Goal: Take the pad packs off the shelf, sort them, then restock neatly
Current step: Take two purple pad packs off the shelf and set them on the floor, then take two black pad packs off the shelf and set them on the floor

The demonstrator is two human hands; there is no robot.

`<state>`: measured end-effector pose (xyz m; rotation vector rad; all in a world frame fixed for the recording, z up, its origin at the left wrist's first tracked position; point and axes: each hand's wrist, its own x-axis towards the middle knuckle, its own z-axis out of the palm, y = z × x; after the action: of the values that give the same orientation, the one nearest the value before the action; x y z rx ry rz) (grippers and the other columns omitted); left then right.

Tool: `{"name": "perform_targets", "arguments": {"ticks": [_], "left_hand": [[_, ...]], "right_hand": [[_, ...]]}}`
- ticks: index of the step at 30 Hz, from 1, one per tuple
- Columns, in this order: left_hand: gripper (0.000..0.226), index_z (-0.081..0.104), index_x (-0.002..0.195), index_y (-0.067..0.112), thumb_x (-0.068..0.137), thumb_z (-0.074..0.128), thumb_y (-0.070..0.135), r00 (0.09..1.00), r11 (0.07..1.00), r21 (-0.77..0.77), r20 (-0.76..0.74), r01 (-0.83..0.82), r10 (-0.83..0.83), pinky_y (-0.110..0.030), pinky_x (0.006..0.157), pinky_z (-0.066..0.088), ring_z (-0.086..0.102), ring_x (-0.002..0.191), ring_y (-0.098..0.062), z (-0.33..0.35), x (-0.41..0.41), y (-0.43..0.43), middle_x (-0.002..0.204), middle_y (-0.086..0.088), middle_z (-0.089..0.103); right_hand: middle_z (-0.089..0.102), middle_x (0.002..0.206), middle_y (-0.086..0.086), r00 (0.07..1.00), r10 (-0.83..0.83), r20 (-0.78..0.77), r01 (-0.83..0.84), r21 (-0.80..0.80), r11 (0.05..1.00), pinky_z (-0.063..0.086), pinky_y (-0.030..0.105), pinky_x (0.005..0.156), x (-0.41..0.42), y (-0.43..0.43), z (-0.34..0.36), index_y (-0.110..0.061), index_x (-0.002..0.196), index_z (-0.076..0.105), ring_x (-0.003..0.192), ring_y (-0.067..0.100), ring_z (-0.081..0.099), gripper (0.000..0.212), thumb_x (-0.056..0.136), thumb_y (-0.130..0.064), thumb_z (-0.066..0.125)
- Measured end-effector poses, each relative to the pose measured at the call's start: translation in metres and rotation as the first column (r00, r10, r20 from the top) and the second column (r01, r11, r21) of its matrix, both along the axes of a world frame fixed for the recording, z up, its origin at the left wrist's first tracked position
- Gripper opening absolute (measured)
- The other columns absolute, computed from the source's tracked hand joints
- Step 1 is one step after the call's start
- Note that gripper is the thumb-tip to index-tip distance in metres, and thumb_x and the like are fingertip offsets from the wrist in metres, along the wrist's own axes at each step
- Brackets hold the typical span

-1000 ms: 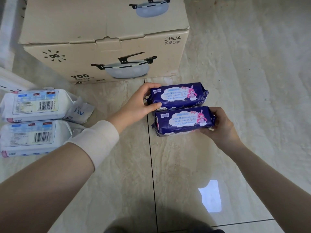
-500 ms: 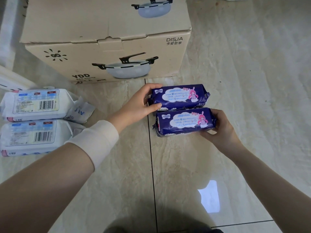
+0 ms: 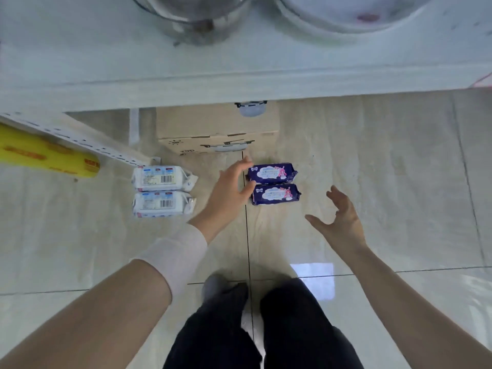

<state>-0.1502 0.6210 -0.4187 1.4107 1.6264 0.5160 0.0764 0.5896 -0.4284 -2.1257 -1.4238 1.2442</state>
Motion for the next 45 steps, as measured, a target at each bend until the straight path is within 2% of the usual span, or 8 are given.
{"name": "perform_targets", "arguments": {"ticks": [4, 7, 12, 15, 21, 30, 34, 45], "left_hand": [[0.040, 0.045, 0.131, 0.011, 0.092, 0.051, 0.009, 1.000, 0.999, -0.039, -0.023, -0.010, 0.009, -0.023, 0.112, 0.017, 0.037, 0.131, -0.015, 0.121, 0.014, -0.019, 0.143, -0.001, 0.042], [0.039, 0.045, 0.132, 0.016, 0.093, 0.049, 0.011, 0.998, 0.999, -0.043, -0.056, -0.014, 0.011, -0.039, 0.115, 0.016, 0.039, 0.129, -0.014, 0.208, 0.023, -0.025, 0.141, 0.002, 0.043], [0.039, 0.046, 0.131, 0.016, 0.093, 0.049, 0.011, 0.993, 0.995, 0.060, -0.078, -0.085, 0.089, -0.024, 0.109, 0.021, 0.038, 0.130, -0.015, 0.330, 0.037, -0.026, 0.143, 0.003, 0.042], [0.040, 0.046, 0.131, 0.016, 0.092, 0.050, 0.010, 0.992, 0.987, 0.124, -0.064, -0.101, 0.109, -0.027, 0.112, 0.021, 0.036, 0.132, -0.016, 0.387, 0.044, -0.026, 0.143, 0.003, 0.042], [0.041, 0.046, 0.131, 0.021, 0.091, 0.055, 0.017, 0.990, 0.941, 0.333, -0.105, -0.054, 0.094, -0.010, 0.096, 0.024, 0.039, 0.128, -0.006, 0.484, 0.043, -0.025, 0.139, 0.010, 0.044], [0.039, 0.047, 0.129, 0.022, 0.091, 0.054, 0.015, 0.984, 0.827, 0.553, -0.179, 0.101, 0.000, -0.003, 0.105, 0.015, 0.024, 0.130, 0.012, 0.584, 0.021, 0.014, 0.134, 0.027, 0.034], [0.039, 0.046, 0.130, 0.020, 0.092, 0.053, 0.014, 0.974, 0.792, 0.591, -0.227, 0.154, -0.020, 0.001, 0.101, 0.011, 0.027, 0.133, 0.004, 0.618, 0.004, 0.049, 0.141, 0.017, 0.039], [0.042, 0.043, 0.134, 0.018, 0.093, 0.051, 0.022, 0.918, 0.736, 0.593, -0.385, 0.327, -0.097, -0.016, 0.103, 0.023, 0.039, 0.130, -0.011, 0.661, -0.003, 0.130, 0.143, 0.006, 0.041]], "right_hand": [[0.041, 0.141, 0.002, 0.998, 0.066, -0.014, -0.065, 0.028, 0.997, 0.028, 0.012, 0.091, -0.012, -0.001, 0.119, -0.015, 0.141, 0.032, 0.128, 0.015, 0.041, 0.075, 0.079, -0.020, 0.073], [0.040, 0.140, 0.002, 0.994, 0.110, -0.010, -0.109, 0.071, 0.992, 0.024, 0.007, 0.088, -0.014, 0.001, 0.203, -0.015, 0.140, 0.034, 0.127, 0.013, 0.040, 0.070, 0.080, -0.021, 0.071], [0.044, 0.136, 0.002, 0.985, 0.173, -0.002, -0.170, 0.194, 0.966, 0.026, 0.007, 0.082, -0.010, 0.014, 0.323, -0.015, 0.137, 0.040, 0.123, 0.016, 0.044, 0.064, 0.080, -0.020, 0.070], [0.047, 0.133, 0.005, 0.979, 0.204, 0.007, -0.197, 0.305, 0.932, 0.028, 0.009, 0.086, -0.004, 0.023, 0.378, -0.011, 0.135, 0.042, 0.121, 0.019, 0.046, 0.062, 0.080, -0.017, 0.071], [0.050, 0.123, 0.002, 0.970, 0.244, -0.020, -0.202, 0.497, 0.844, 0.040, 0.027, 0.095, 0.006, 0.024, 0.466, -0.009, 0.129, 0.048, 0.115, 0.015, 0.048, 0.057, 0.077, -0.011, 0.073], [0.053, 0.122, -0.008, 0.966, 0.253, -0.061, -0.148, 0.668, 0.729, 0.038, 0.000, 0.085, -0.011, 0.061, 0.564, -0.017, 0.126, 0.053, 0.104, 0.009, 0.054, 0.050, 0.079, -0.017, 0.070], [0.054, 0.126, -0.006, 0.964, 0.264, -0.040, -0.148, 0.741, 0.655, 0.043, 0.019, 0.094, -0.029, 0.095, 0.607, -0.017, 0.126, 0.052, 0.111, 0.008, 0.052, 0.048, 0.081, -0.016, 0.068], [0.055, 0.119, 0.000, 0.989, 0.147, 0.035, -0.115, 0.807, 0.580, 0.045, 0.024, 0.093, -0.038, 0.157, 0.655, -0.011, 0.127, 0.052, 0.106, 0.009, 0.052, 0.048, 0.082, -0.019, 0.068]]}}
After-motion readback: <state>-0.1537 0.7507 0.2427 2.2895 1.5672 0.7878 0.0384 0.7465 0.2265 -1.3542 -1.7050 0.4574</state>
